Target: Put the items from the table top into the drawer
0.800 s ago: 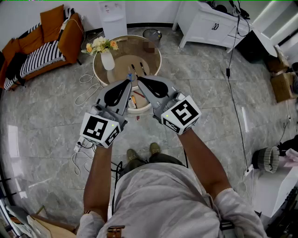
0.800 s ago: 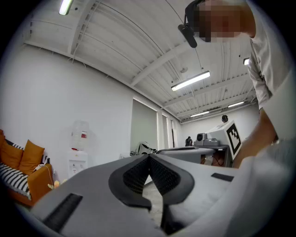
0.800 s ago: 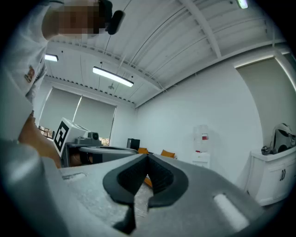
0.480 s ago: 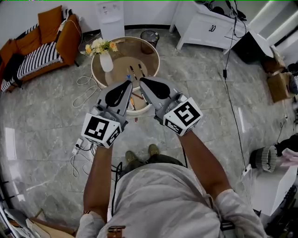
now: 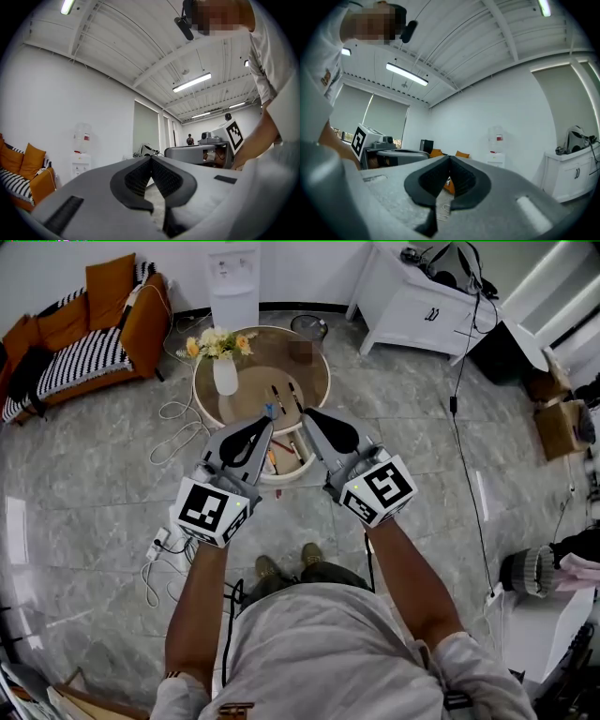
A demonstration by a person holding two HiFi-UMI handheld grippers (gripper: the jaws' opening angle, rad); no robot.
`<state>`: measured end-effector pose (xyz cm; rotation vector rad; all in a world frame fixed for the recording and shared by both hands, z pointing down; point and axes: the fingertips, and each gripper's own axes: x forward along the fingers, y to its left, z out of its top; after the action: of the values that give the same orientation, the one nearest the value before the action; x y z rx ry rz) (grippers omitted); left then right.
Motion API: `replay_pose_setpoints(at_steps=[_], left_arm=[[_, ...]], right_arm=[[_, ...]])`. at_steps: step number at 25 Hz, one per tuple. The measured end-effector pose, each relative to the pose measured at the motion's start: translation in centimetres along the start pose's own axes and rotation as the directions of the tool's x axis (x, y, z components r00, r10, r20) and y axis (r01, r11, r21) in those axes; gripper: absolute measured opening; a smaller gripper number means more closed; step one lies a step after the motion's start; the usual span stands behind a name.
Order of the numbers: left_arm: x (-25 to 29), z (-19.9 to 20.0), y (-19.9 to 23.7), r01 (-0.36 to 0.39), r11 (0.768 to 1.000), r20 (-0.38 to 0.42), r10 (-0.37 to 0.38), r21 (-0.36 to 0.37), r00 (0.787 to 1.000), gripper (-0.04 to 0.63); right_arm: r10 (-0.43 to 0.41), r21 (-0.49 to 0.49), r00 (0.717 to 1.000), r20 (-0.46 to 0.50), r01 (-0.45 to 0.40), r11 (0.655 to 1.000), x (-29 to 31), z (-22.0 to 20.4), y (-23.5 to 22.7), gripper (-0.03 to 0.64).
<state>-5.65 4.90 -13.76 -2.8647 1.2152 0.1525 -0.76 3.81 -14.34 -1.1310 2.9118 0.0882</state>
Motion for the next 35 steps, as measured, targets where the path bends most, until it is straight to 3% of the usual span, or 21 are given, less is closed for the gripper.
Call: replay_pose_setpoints(at_steps=[13,24,35], left_arm=[[-0.7,-2.3,2.3,0.025,0.999,-0.006,-0.025,-0.021,1.000,-0.002],[5.0,-6.1,6.5,-0.012,1.000,-0.044,0.012,0.007,0.999,-0.002],[13.3,-13.2,12.5,-0.058,0.998,-0.108,0.060,0.025,0.992,-0.002]], right_arm=[[-0.050,-0.039,0.996,-0.068,0.047,0.998,1.6,-2.8,2.1,0.002],[-0.078,-0.092,0.992,-0.100,0.068,0.993,5.4,-7.2,-4.5,0.002],[-0.075,-0.088,0.982,-0.175,0.060,0.994,10.6,-13.8,-12.7,0.002]])
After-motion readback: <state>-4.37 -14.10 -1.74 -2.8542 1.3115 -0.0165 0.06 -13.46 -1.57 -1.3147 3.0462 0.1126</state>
